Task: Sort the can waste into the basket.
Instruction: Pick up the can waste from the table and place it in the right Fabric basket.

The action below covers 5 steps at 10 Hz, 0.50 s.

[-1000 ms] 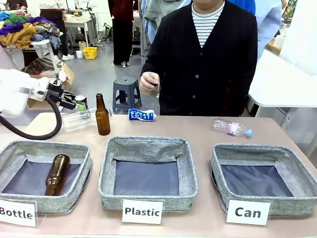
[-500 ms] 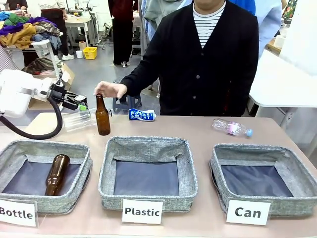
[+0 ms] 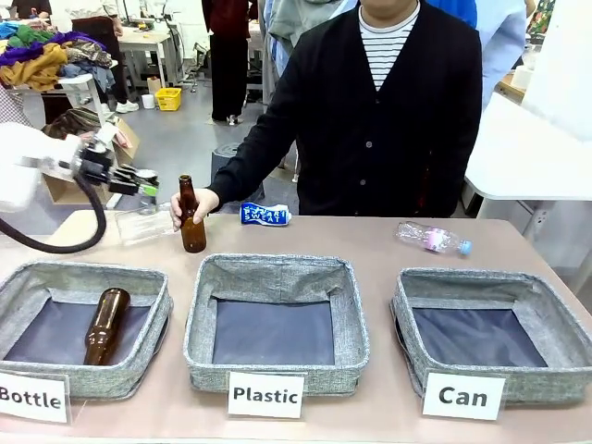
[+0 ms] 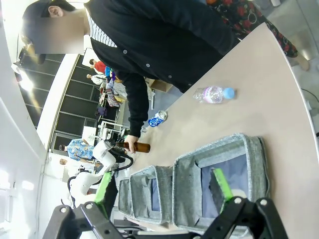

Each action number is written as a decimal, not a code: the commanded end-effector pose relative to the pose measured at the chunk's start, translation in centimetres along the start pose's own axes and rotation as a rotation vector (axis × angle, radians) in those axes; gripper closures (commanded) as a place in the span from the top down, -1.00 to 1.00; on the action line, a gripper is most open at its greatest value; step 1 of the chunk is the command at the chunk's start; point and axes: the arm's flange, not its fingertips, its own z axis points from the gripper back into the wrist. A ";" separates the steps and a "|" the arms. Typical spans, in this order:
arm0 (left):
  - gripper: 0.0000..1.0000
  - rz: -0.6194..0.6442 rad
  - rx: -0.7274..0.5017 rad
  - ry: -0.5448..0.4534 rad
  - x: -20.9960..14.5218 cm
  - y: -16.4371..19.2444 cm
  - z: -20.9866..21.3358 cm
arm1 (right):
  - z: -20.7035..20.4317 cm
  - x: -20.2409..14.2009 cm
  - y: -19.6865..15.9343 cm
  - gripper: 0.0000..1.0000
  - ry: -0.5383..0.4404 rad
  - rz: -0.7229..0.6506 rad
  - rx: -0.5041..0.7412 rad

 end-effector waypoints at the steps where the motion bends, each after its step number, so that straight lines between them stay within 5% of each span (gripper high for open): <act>1: -1.00 -0.060 -0.007 0.010 2.4 -2.0 10.5 | -0.1 0.4 0.0 1.00 -0.016 0.024 0.021; 3: -1.00 -0.101 0.070 0.002 3.7 -7.6 23.6 | -0.1 0.4 0.0 1.00 -0.016 0.024 0.021; 5: -1.00 -0.002 0.121 -0.037 2.5 -13.9 30.3 | -0.1 0.4 0.0 1.00 -0.016 0.024 0.021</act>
